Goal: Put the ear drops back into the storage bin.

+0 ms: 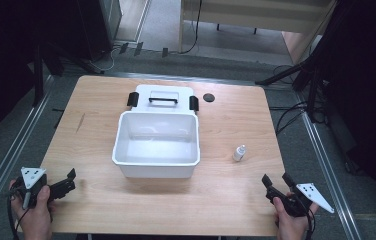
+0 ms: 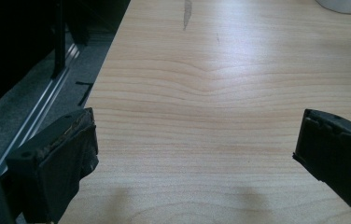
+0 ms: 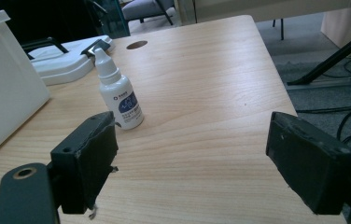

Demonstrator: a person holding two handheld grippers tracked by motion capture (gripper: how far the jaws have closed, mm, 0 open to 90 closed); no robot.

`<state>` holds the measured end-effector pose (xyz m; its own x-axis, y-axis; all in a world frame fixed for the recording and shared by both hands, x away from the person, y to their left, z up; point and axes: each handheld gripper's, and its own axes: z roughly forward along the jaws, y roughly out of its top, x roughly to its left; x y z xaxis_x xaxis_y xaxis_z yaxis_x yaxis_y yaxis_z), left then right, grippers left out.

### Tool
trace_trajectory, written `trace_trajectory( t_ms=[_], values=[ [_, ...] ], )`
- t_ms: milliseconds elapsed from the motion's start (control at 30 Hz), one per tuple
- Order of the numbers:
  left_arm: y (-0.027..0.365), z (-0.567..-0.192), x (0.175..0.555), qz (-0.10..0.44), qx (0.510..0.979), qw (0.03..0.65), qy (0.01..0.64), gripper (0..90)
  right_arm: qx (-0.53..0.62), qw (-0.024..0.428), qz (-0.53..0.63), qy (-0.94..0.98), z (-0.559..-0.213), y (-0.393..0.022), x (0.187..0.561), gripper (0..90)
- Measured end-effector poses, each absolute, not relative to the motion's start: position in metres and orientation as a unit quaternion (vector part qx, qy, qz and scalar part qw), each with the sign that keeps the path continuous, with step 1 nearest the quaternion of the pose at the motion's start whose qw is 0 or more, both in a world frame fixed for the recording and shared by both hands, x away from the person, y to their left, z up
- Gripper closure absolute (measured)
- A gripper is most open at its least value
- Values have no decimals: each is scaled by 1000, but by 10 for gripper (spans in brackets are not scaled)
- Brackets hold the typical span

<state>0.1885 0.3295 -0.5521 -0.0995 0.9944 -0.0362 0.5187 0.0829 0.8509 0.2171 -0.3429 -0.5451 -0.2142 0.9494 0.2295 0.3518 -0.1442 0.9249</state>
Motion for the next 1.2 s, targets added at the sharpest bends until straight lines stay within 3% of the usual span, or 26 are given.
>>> trace_trajectory(
  t_ms=[200, 400, 633, 800, 1200],
  values=[
    [329, -552, 188, 357, 583, 336, 647, 0, 549, 293, 509, 595, -544, -340, 219, 163],
    [329, -552, 184, 359, 589, 342, 638, 0, 546, 324, 450, 628, -533, -332, 221, 211],
    [329, -552, 185, 358, 586, 346, 640, 0, 512, 321, 366, 708, -500, -317, 229, 229],
    [329, -552, 183, 365, 582, 344, 641, 0, 482, 262, 318, 773, -480, -301, 243, 217],
    [326, -552, 182, 371, 590, 347, 628, 0, 471, 194, 219, 832, -468, -290, 272, 195]
  ],
)
